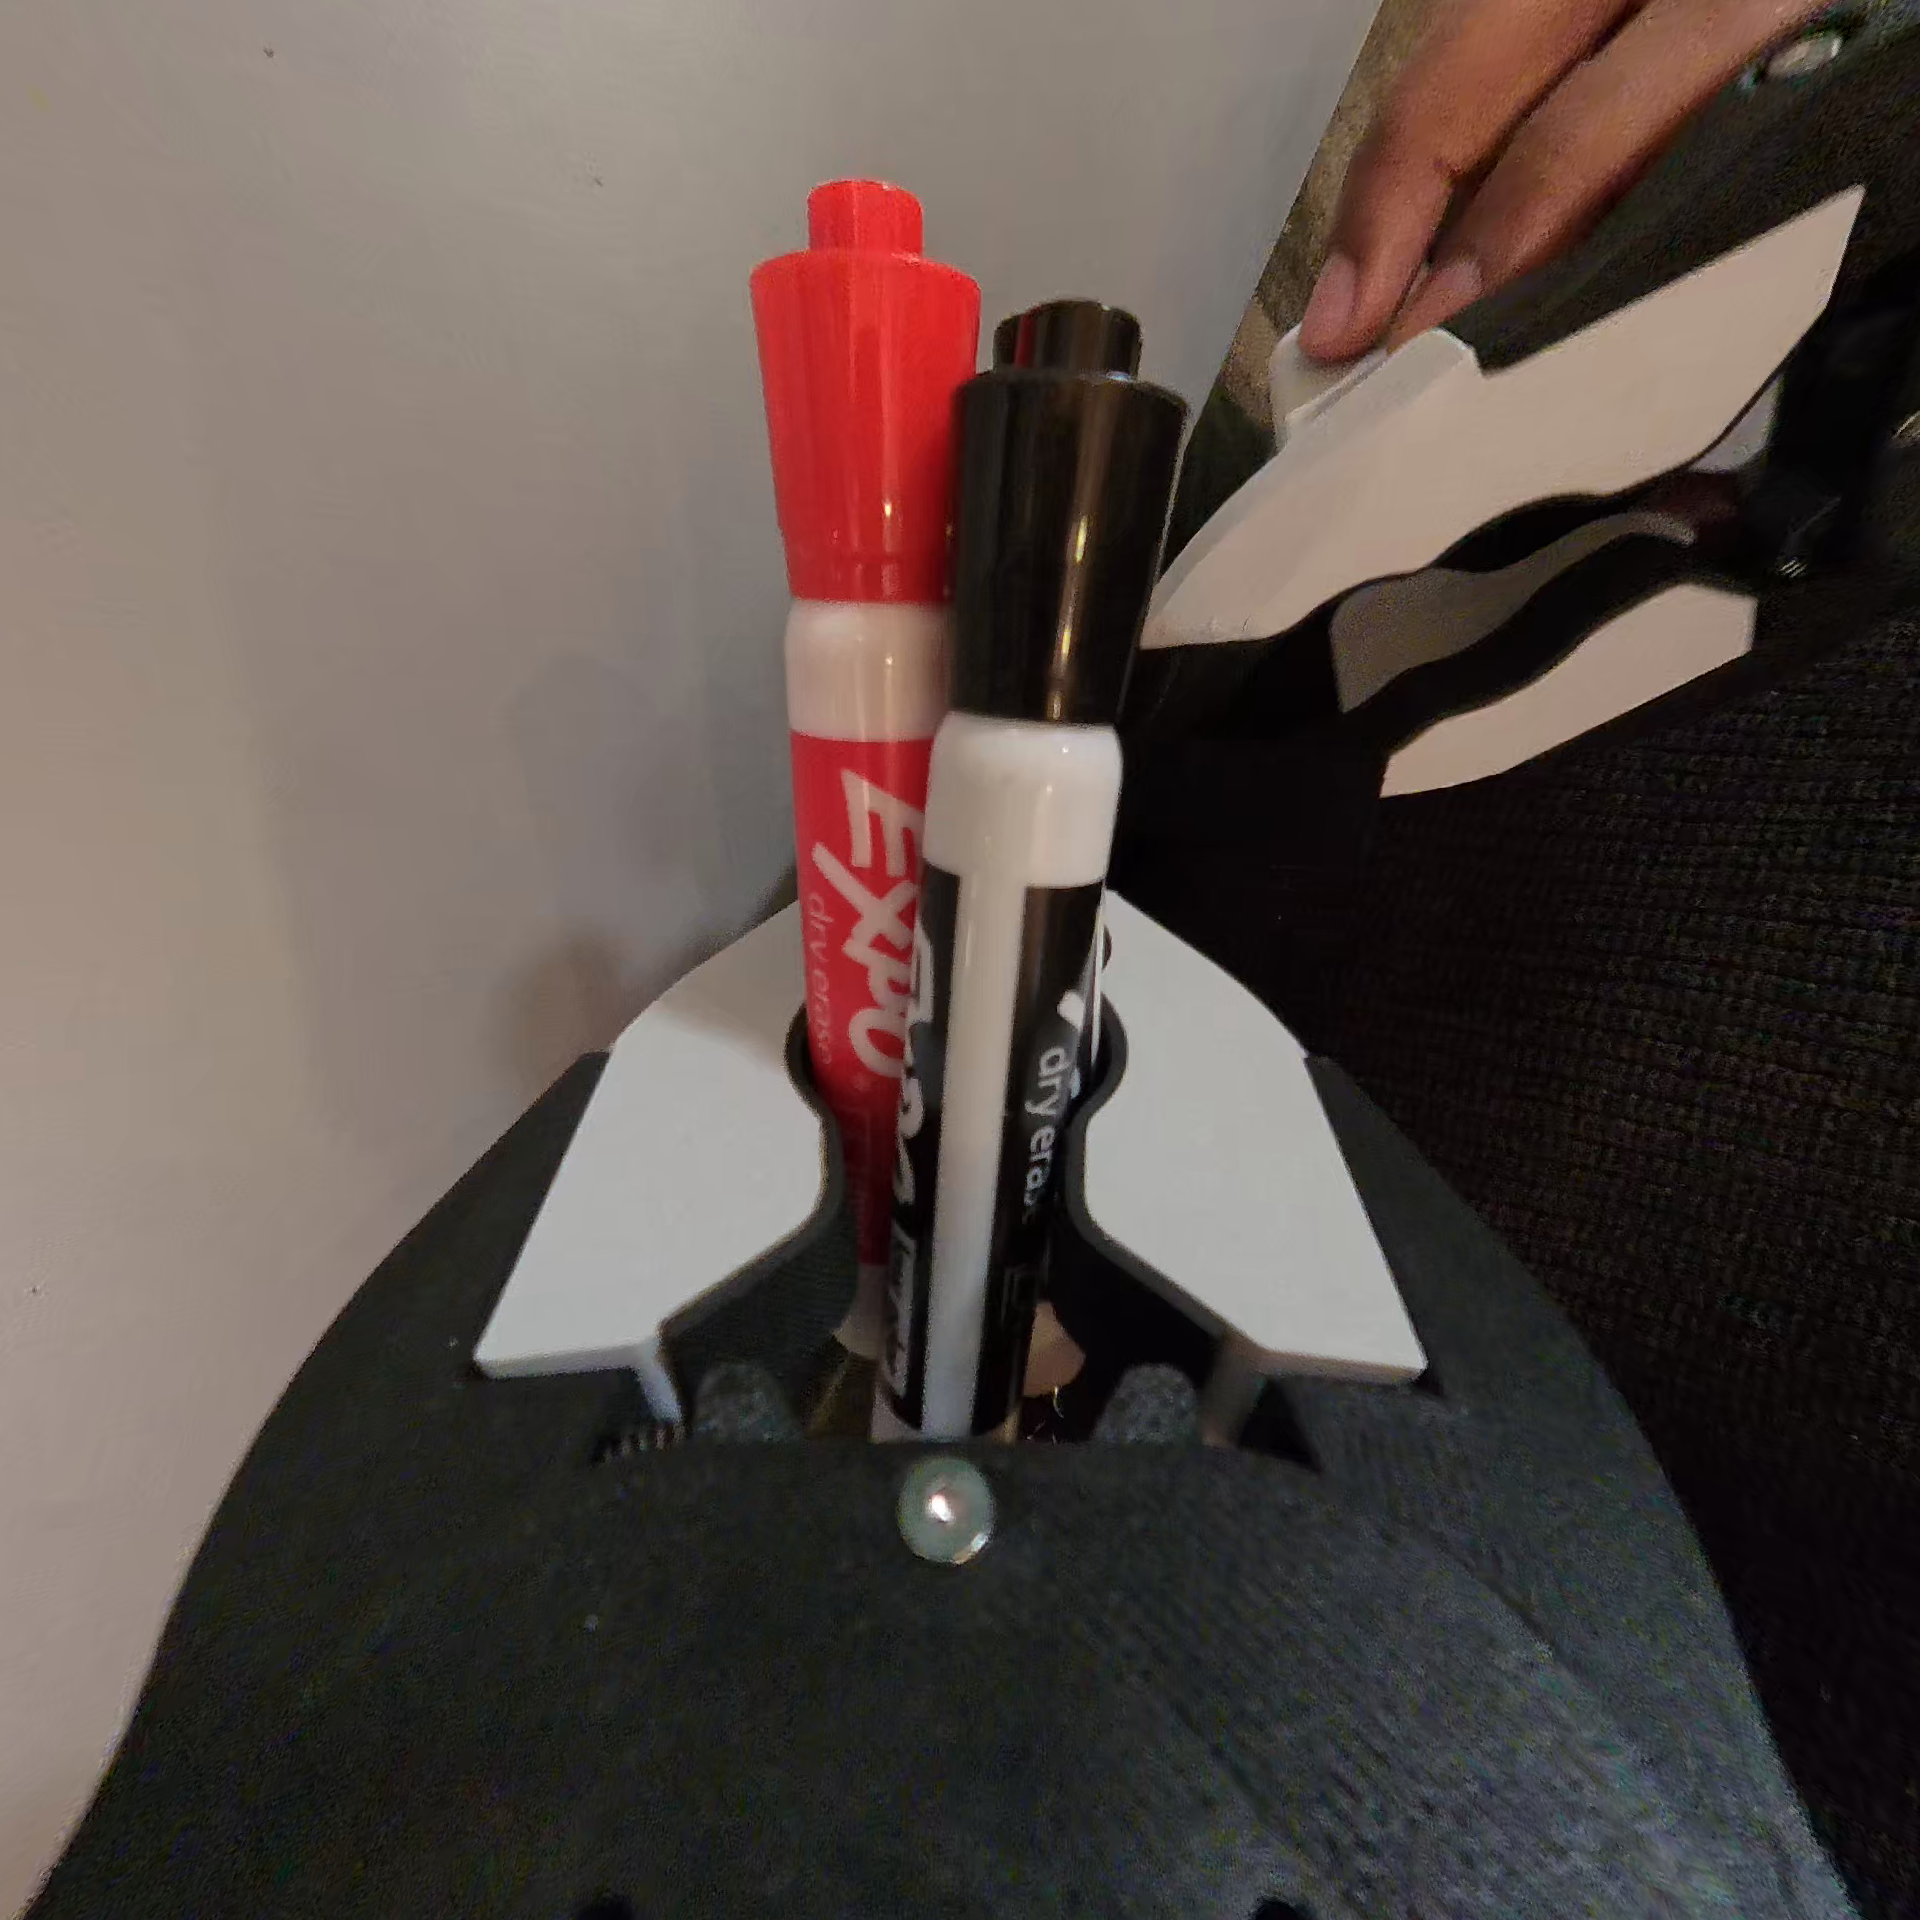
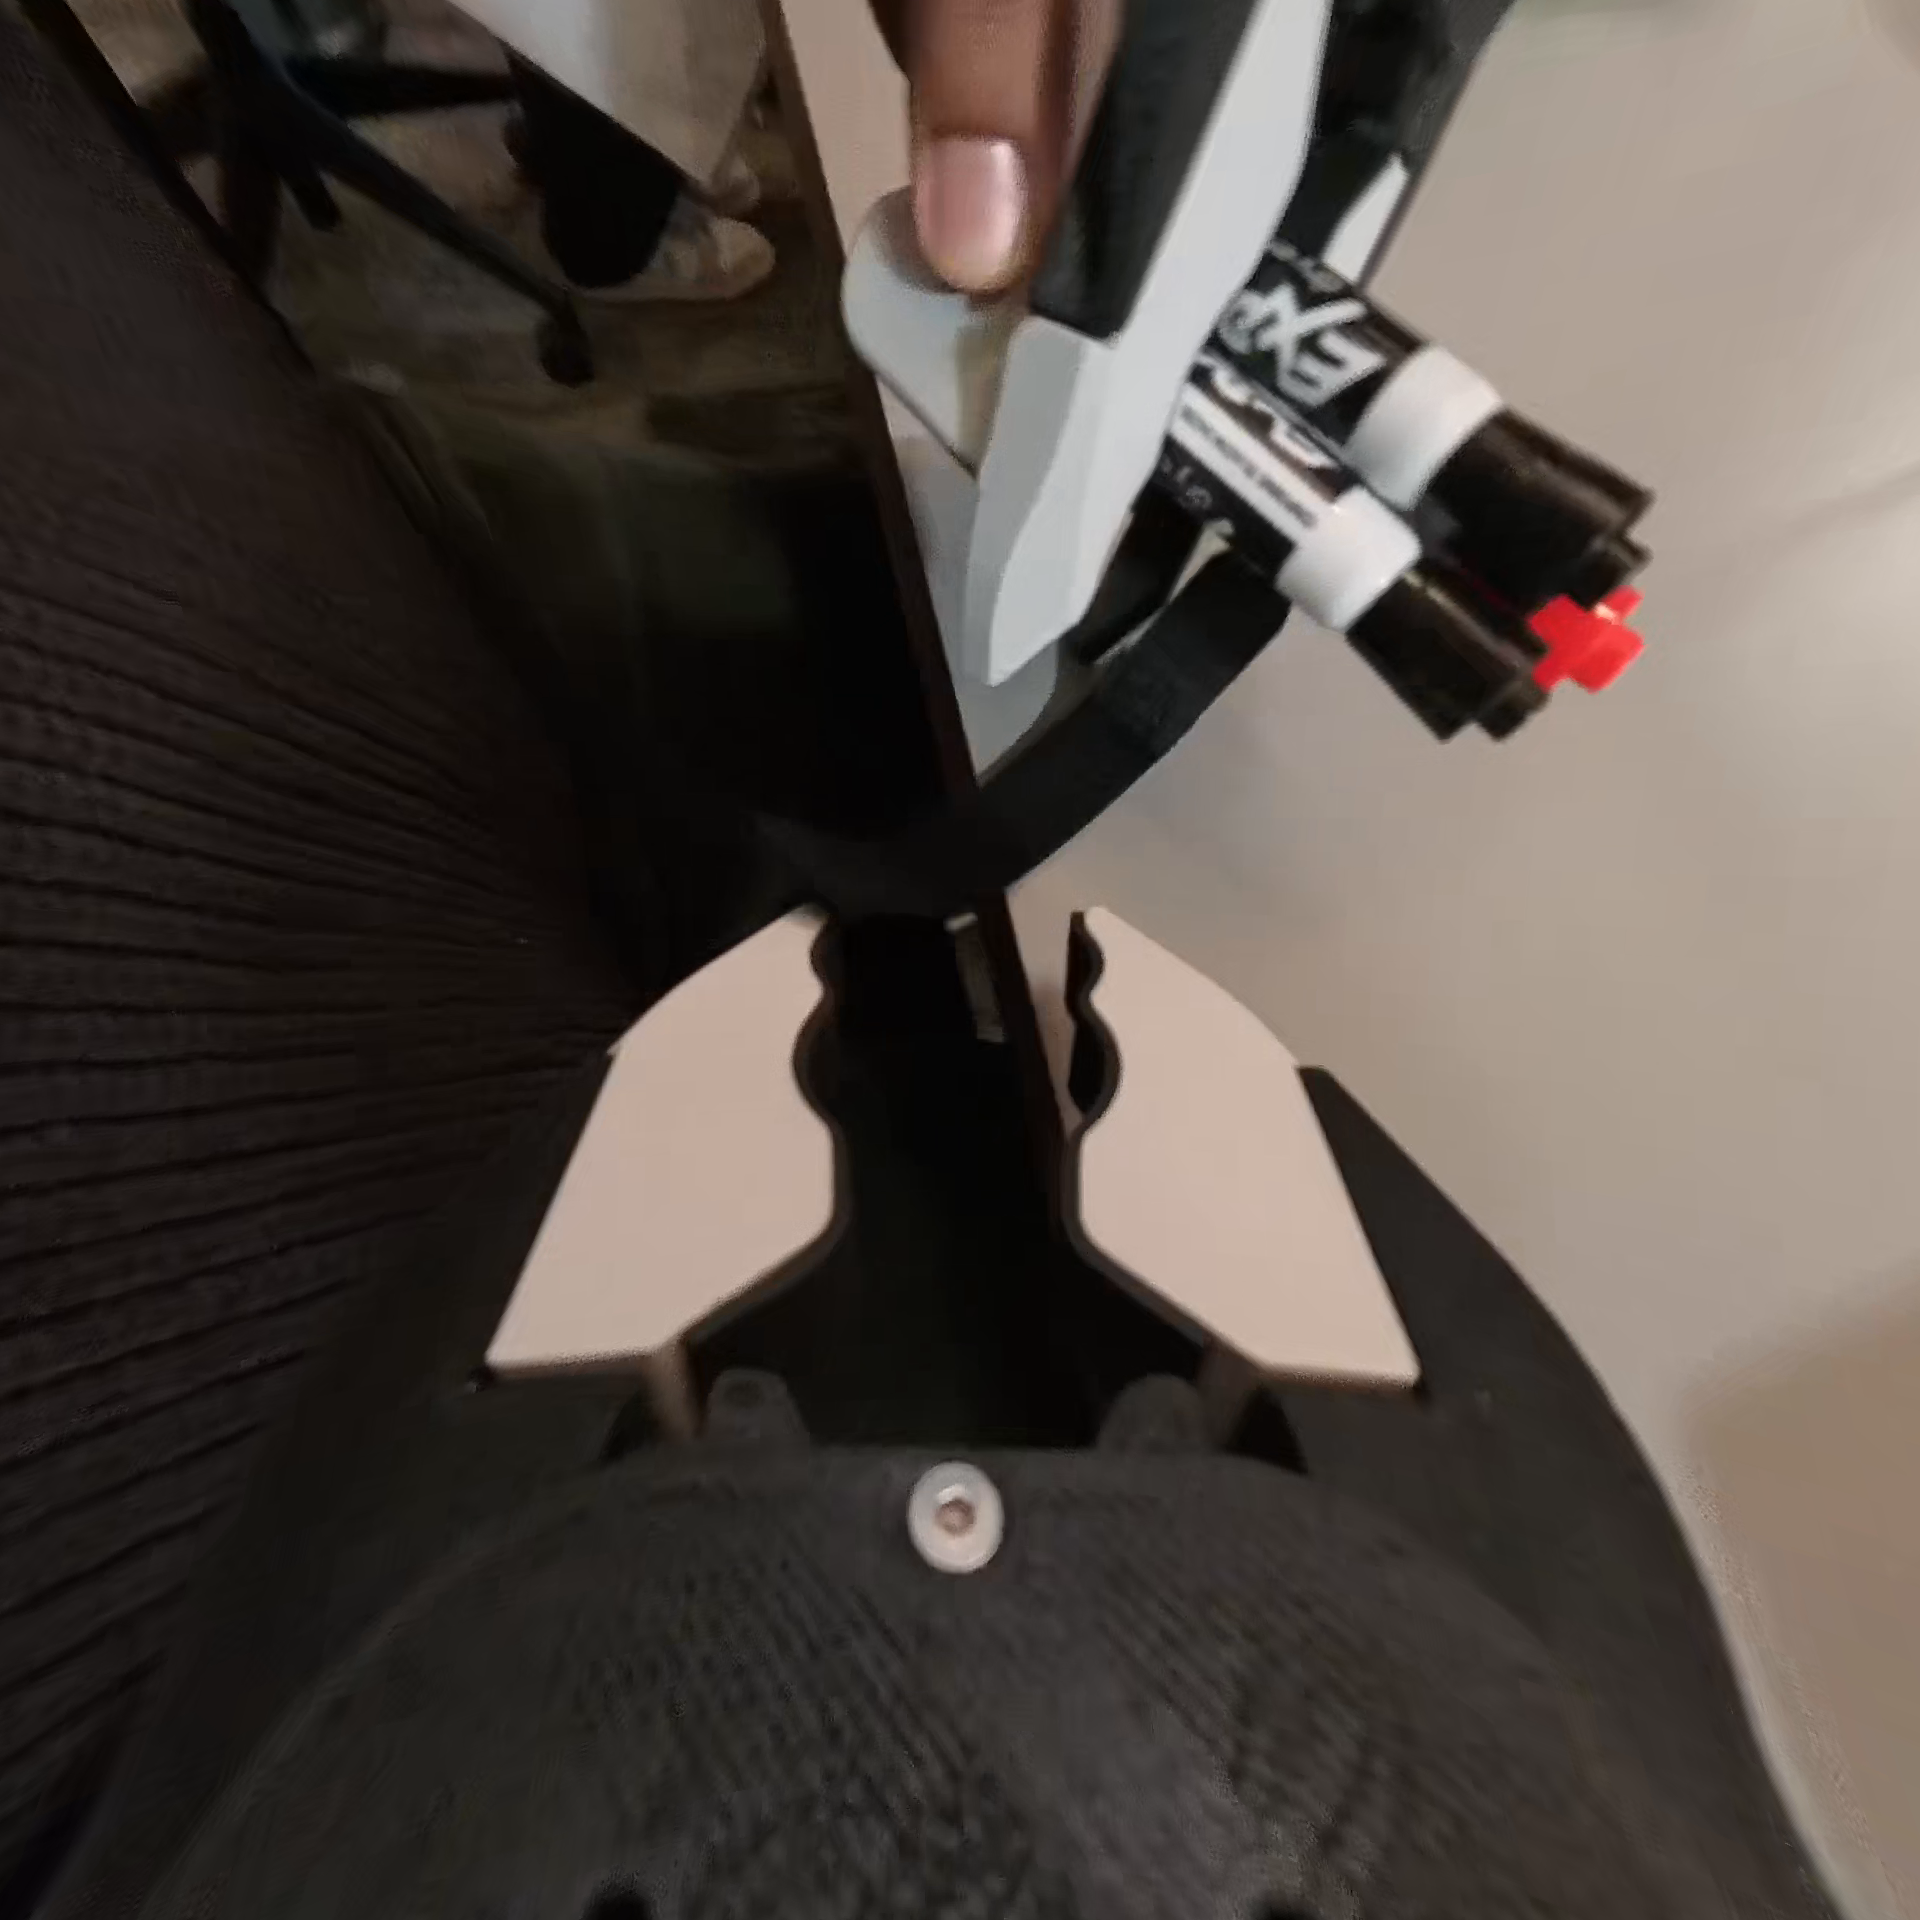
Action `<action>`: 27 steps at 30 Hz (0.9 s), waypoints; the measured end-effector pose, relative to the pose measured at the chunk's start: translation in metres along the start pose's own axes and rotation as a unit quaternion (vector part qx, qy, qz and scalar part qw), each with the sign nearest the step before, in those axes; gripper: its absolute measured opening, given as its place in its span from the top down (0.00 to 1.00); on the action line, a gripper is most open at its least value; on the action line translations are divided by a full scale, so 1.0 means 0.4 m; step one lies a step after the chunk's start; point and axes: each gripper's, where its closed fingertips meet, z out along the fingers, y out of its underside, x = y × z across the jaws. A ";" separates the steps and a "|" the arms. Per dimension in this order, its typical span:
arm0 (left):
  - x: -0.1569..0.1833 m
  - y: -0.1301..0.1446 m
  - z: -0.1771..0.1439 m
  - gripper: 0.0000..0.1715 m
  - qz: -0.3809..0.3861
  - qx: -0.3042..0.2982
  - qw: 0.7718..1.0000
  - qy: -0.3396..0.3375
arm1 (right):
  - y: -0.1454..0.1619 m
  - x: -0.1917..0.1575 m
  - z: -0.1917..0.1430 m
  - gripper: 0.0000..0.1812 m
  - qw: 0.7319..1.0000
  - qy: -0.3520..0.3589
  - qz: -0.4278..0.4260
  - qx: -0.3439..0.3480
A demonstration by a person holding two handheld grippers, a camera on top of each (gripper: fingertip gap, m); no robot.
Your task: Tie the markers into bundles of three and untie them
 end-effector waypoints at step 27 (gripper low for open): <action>-0.037 0.026 -0.070 0.75 0.001 0.084 0.996 -0.014 | 0.040 0.265 -0.054 0.98 0.826 0.037 -0.426 -0.369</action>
